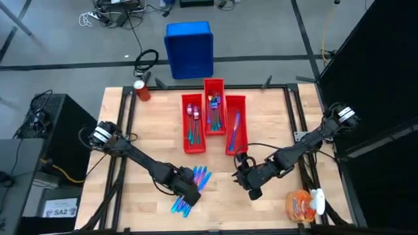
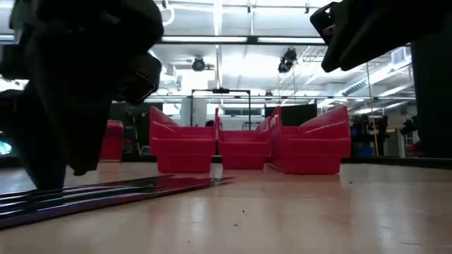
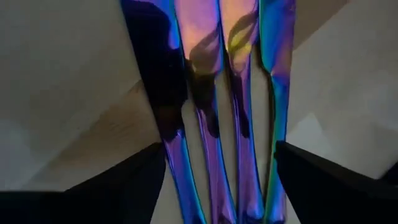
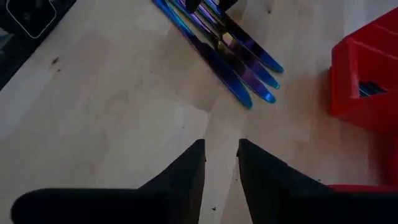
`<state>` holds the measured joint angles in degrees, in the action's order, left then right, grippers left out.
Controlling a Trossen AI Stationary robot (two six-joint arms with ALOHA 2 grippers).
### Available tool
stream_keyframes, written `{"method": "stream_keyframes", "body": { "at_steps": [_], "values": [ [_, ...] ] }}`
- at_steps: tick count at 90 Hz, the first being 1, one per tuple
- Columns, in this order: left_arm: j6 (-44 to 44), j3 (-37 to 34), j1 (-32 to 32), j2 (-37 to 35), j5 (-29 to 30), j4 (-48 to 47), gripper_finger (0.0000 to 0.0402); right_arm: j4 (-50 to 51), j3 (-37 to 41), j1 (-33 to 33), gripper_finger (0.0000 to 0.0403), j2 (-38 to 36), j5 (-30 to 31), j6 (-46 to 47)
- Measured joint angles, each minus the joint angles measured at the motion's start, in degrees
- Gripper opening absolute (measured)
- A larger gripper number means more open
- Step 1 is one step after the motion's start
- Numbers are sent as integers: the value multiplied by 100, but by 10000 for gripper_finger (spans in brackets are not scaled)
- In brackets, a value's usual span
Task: Sort silverware
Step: Put the iridescent knife into the right orange bin
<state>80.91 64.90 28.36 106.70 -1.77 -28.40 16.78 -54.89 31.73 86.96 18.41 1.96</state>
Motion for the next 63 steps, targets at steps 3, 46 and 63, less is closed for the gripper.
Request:
{"method": "stream_keyframes", "body": {
  "at_steps": [3,46,63],
  "values": [
    [-105,149,-33,17,29,-272,283,0,0,0,78,0,-8,4],
    [-355,612,-217,6,106,-736,282,-4,0,0,79,0,-15,7],
    [-233,617,-216,171,54,-867,282,-42,0,0,85,0,-15,9]
  ]
}}
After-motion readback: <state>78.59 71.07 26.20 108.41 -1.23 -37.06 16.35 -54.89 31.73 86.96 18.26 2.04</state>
